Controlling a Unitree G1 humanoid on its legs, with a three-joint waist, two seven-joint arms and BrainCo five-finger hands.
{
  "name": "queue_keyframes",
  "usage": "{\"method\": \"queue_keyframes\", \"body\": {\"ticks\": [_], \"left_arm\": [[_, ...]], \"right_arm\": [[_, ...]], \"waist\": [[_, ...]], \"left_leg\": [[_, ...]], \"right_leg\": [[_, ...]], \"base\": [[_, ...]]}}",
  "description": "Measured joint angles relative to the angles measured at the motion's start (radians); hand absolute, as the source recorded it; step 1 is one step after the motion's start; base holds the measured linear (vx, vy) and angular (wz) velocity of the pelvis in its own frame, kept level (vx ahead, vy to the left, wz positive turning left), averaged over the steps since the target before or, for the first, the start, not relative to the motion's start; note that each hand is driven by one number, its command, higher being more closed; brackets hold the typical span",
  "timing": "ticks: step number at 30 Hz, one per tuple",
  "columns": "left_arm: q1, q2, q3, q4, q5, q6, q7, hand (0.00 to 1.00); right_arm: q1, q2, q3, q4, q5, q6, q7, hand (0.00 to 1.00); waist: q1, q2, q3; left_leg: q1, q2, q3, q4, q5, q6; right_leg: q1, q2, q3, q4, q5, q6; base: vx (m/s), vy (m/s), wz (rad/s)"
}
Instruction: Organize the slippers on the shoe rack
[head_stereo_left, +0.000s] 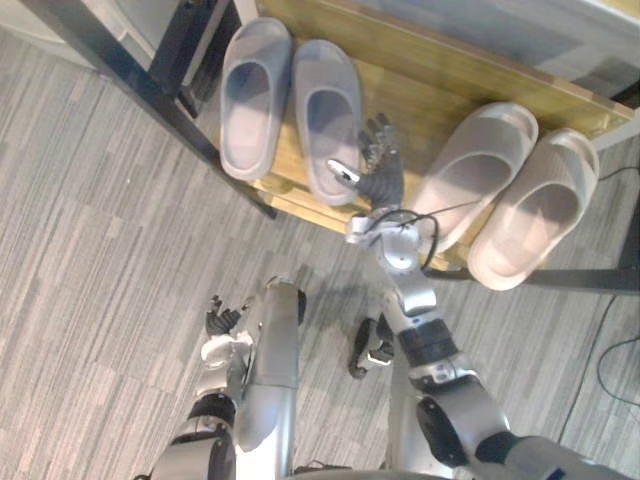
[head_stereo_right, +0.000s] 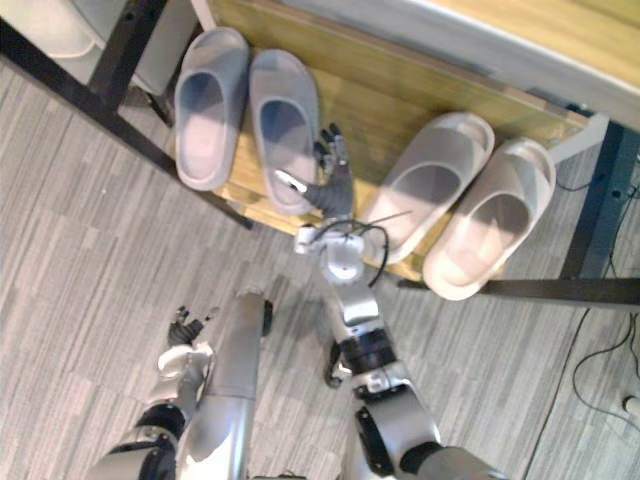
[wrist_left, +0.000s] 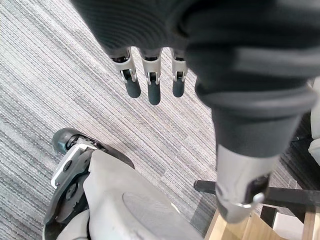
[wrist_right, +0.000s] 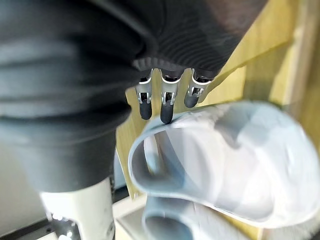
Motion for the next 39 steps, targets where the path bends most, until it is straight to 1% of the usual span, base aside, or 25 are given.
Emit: {"method": "queue_keyframes", "body": {"ticks": [3,5,9,12,17,18,19,20,21,23,24,25,26,27,28,29,30,31,32,33,34,36,37,38,39], "left_arm": [[-0.003,-0.001,0.000,0.000,0.000,0.003,0.005,0.00],[-0.006,-0.003,-0.002,0.000,0.001,0.009,0.010,0.00],[-0.008,-0.004,-0.009,0.000,0.001,0.011,0.022,0.00],[-0.010,-0.005,-0.011,0.000,0.001,0.011,0.025,0.00],[-0.011,-0.007,-0.011,0.000,0.001,0.011,0.025,0.00],[-0.011,-0.009,-0.010,0.000,0.001,0.011,0.026,0.00],[-0.011,-0.009,-0.010,0.000,0.001,0.011,0.025,0.00],[-0.011,-0.011,-0.009,0.000,0.001,0.011,0.026,0.00],[-0.010,-0.015,-0.007,0.001,0.002,0.011,0.025,0.00],[-0.003,-0.022,0.000,0.000,0.003,0.010,0.023,0.00],[-0.001,-0.022,0.001,0.000,0.003,0.010,0.022,0.00],[0.017,-0.027,0.004,-0.004,0.006,0.010,0.020,0.00],[0.024,-0.027,0.004,-0.006,0.008,0.010,0.019,0.00],[0.051,-0.028,0.008,-0.018,0.013,0.011,0.012,0.00],[0.077,-0.027,0.009,-0.024,0.019,0.010,0.003,0.00],[0.085,-0.027,0.012,-0.024,0.019,0.009,-0.001,0.00],[0.107,-0.025,0.013,-0.030,0.020,0.010,-0.008,0.00],[0.110,-0.026,0.014,-0.031,0.020,0.009,-0.009,0.00],[0.132,-0.024,0.014,-0.039,0.023,0.009,-0.015,0.00],[0.148,-0.026,0.013,-0.040,0.029,0.009,-0.025,0.00],[0.150,-0.025,0.008,-0.040,0.030,0.009,-0.026,0.00],[0.174,-0.025,-0.055,-0.031,0.072,0.009,-0.055,0.00],[0.185,-0.024,-0.071,-0.033,0.080,0.006,-0.058,0.00],[0.217,-0.025,-0.101,-0.034,0.094,0.002,-0.074,0.00],[0.232,-0.027,-0.123,-0.034,0.101,0.000,-0.080,0.00]], "right_arm": [[-0.001,0.010,0.022,0.000,0.054,-0.007,-0.002,0.00],[-0.003,0.010,0.030,0.000,0.097,-0.023,-0.016,0.00],[-0.009,0.010,0.030,0.002,0.134,-0.033,-0.028,0.00],[-0.032,0.007,0.026,0.035,0.137,-0.043,-0.047,0.00],[-0.039,0.006,0.024,0.035,0.125,-0.041,-0.065,0.00],[-0.039,0.006,0.024,0.035,0.121,-0.037,-0.065,0.00],[-0.039,0.005,0.024,0.035,0.112,-0.034,-0.065,0.00],[-0.035,0.005,0.024,0.033,0.074,-0.024,-0.064,0.00],[-0.020,0.005,0.024,0.029,0.044,-0.017,-0.060,0.00],[0.021,0.006,0.029,0.012,-0.006,-0.003,-0.044,0.00],[0.029,0.006,0.030,0.007,-0.013,-0.002,-0.041,0.00],[0.105,0.006,0.033,-0.052,-0.035,0.002,-0.021,0.00],[0.123,0.006,0.033,-0.063,-0.038,0.001,-0.016,0.00],[0.183,0.004,0.033,-0.090,-0.073,0.004,0.003,0.00],[0.231,0.004,0.034,-0.102,-0.077,0.004,0.018,0.00],[0.250,0.004,0.035,-0.104,-0.081,0.005,0.024,0.00],[0.299,-0.012,0.048,-0.123,-0.105,0.012,0.039,0.00],[0.308,-0.015,0.052,-0.128,-0.109,0.012,0.042,0.00],[0.344,-0.024,0.069,-0.145,-0.119,0.013,0.061,0.00],[0.396,-0.040,0.089,-0.181,-0.142,0.017,0.079,0.00],[0.408,-0.043,0.093,-0.190,-0.146,0.017,0.083,0.00],[0.534,-0.063,0.112,-0.242,-0.198,0.015,0.140,0.00],[0.562,-0.070,0.119,-0.253,-0.208,0.014,0.148,0.00],[0.628,-0.084,0.126,-0.257,-0.258,0.002,0.175,0.00],[0.662,-0.092,0.127,-0.258,-0.280,0.000,0.187,0.00]], "waist": [[0.004,0.000,0.002],[0.008,0.004,0.006],[0.011,0.009,0.009],[0.014,0.009,0.009],[0.017,0.010,0.010],[0.016,0.010,0.010],[0.016,0.010,0.010],[0.016,0.012,0.012],[0.014,0.017,0.023],[0.014,0.017,0.025],[0.014,0.016,0.026],[0.012,0.016,0.026],[0.011,0.015,0.025],[0.008,0.014,0.025],[0.005,0.014,0.024],[0.004,0.012,0.023],[0.004,0.011,0.021],[0.003,0.010,0.021],[-0.005,0.009,0.017],[-0.005,0.004,-0.019],[-0.006,0.003,-0.024],[-0.014,-0.003,-0.035],[-0.015,-0.006,-0.048],[-0.029,-0.016,-0.088],[-0.033,-0.016,-0.104]], "left_leg": [[-0.001,-0.001,0.000,0.001,0.000,0.000],[-0.003,-0.002,-0.003,0.001,0.000,0.000],[-0.003,-0.005,-0.014,0.002,0.000,0.000],[-0.002,-0.007,-0.016,0.001,0.001,-0.002],[0.000,-0.009,-0.019,-0.002,0.004,-0.004],[0.003,-0.009,-0.019,-0.002,0.005,-0.004],[0.004,-0.008,-0.019,-0.003,0.005,-0.004],[0.013,-0.005,-0.020,-0.003,0.006,-0.004],[0.039,-0.004,-0.022,-0.003,0.006,-0.004],[0.081,-0.002,-0.022,-0.018,0.006,-0.004],[0.088,-0.002,-0.022,-0.023,0.006,-0.003],[0.136,0.001,-0.021,-0.048,0.008,0.001],[0.147,0.002,-0.020,-0.055,0.009,0.003],[0.191,0.011,-0.014,-0.080,0.011,0.006],[0.235,0.019,-0.009,-0.108,0.013,0.009],[0.252,0.023,-0.006,-0.120,0.014,0.011],[0.302,0.034,0.006,-0.160,0.019,0.019],[0.310,0.035,0.008,-0.166,0.020,0.021],[0.355,0.043,0.019,-0.206,0.028,0.027],[0.377,0.055,0.037,-0.240,0.032,0.032],[0.385,0.056,0.040,-0.248,0.033,0.033],[0.534,0.068,0.076,-0.353,0.047,0.052],[0.556,0.070,0.086,-0.375,0.052,0.056],[0.612,0.075,0.108,-0.441,0.067,0.067],[0.645,0.078,0.121,-0.477,0.076,0.071]], "right_leg": [[0.000,-0.001,-0.001,0.000,0.000,0.000],[0.001,-0.002,-0.005,0.000,0.000,0.000],[0.010,-0.004,-0.018,0.000,-0.001,-0.001],[0.010,-0.004,-0.021,0.001,-0.002,0.000],[0.011,-0.004,-0.024,0.001,-0.002,0.001],[0.014,-0.004,-0.024,0.001,0.001,-0.007],[0.015,-0.004,-0.024,0.001,0.002,-0.008],[0.024,-0.003,-0.024,0.001,0.002,-0.008],[0.055,-0.003,-0.029,-0.003,0.002,-0.007],[0.100,-0.003,-0.033,-0.020,0.000,-0.004],[0.107,-0.003,-0.033,-0.025,0.000,-0.003],[0.156,-0.002,-0.037,-0.054,-0.003,0.004],[0.166,-0.002,-0.037,-0.061,-0.002,0.005],[0.211,0.002,-0.039,-0.091,0.003,0.006],[0.252,0.011,-0.038,-0.125,0.013,0.010],[0.267,0.014,-0.037,-0.139,0.018,0.010],[0.314,0.020,-0.034,-0.184,0.034,0.009],[0.321,0.021,-0.033,-0.192,0.036,0.011],[0.362,0.030,-0.028,-0.237,0.056,0.012],[0.375,0.035,-0.020,-0.275,0.075,0.005],[0.382,0.035,-0.020,-0.284,0.080,0.001],[0.523,0.034,-0.012,-0.396,0.113,0.012],[0.542,0.033,-0.010,-0.419,0.120,0.015],[0.590,0.033,-0.002,-0.483,0.140,0.027],[0.620,0.033,0.002,-0.525,0.156,0.028]], "base": [[0.00,0.000,0.00],[0.00,0.000,0.00],[0.01,0.001,0.05],[0.00,-0.001,0.01],[0.00,0.000,0.00],[0.00,0.000,0.00],[0.00,0.000,0.00],[0.00,0.000,0.00],[0.02,-0.007,0.03],[0.01,-0.003,0.03],[0.00,-0.009,0.03],[0.00,0.000,0.00],[0.00,0.000,0.00],[0.03,0.010,-0.10],[0.03,0.011,-0.12],[0.04,0.014,-0.19],[0.04,0.015,-0.14],[0.07,0.022,-0.19],[0.07,0.032,-0.25],[0.08,0.040,-0.25],[0.11,0.045,-0.21],[0.16,0.057,-0.16],[0.18,0.069,-0.21],[0.13,0.052,-0.17],[0.19,0.103,-0.26]]}}
